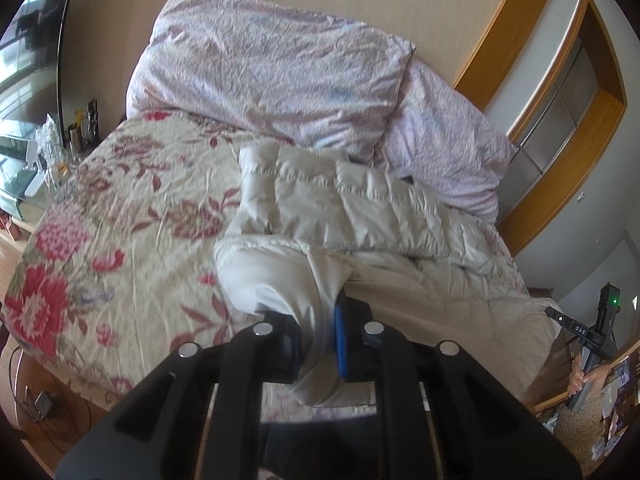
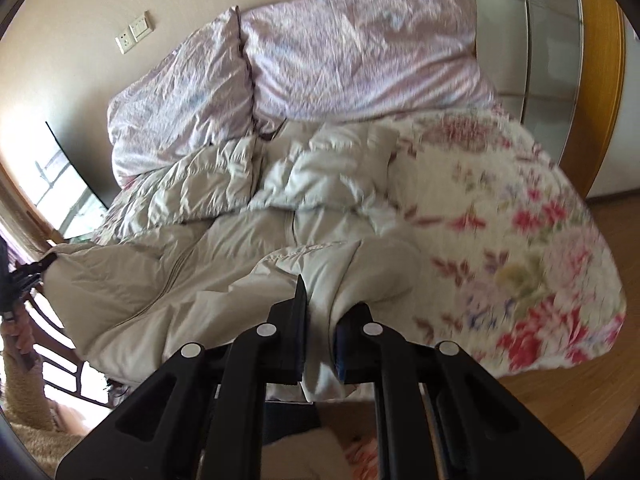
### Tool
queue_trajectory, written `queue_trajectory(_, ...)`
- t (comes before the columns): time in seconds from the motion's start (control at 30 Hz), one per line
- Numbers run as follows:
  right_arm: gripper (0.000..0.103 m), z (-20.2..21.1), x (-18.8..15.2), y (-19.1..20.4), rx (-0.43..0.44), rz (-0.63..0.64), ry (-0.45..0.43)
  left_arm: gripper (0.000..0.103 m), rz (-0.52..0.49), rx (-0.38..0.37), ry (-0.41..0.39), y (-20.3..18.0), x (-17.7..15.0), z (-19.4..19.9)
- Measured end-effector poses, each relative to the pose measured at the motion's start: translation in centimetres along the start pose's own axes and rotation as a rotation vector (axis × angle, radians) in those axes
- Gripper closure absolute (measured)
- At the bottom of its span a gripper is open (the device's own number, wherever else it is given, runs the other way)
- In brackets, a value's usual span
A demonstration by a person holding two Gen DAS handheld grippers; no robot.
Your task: Fold large clothes
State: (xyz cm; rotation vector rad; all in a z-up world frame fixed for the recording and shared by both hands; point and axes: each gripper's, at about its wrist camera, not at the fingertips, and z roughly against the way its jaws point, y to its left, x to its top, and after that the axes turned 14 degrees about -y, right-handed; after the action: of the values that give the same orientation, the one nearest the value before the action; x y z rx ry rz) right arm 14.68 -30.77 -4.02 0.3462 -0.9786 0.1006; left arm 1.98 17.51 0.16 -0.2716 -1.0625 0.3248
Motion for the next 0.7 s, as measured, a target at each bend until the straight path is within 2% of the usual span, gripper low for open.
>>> queue_trajectory(0.4,0.092,-3.4,3.8,1.7,-0.092,0.065,-0.072,0.090,0.004,0.021,-0.067,-0.7,4.6,-3.6)
queue_trajectory(0.7,0.092,-7.1,6.4,1.5,-0.132,0.027,-0.099,0.090,0.030,0.040,-0.092,-1.1,7.5,-7.8)
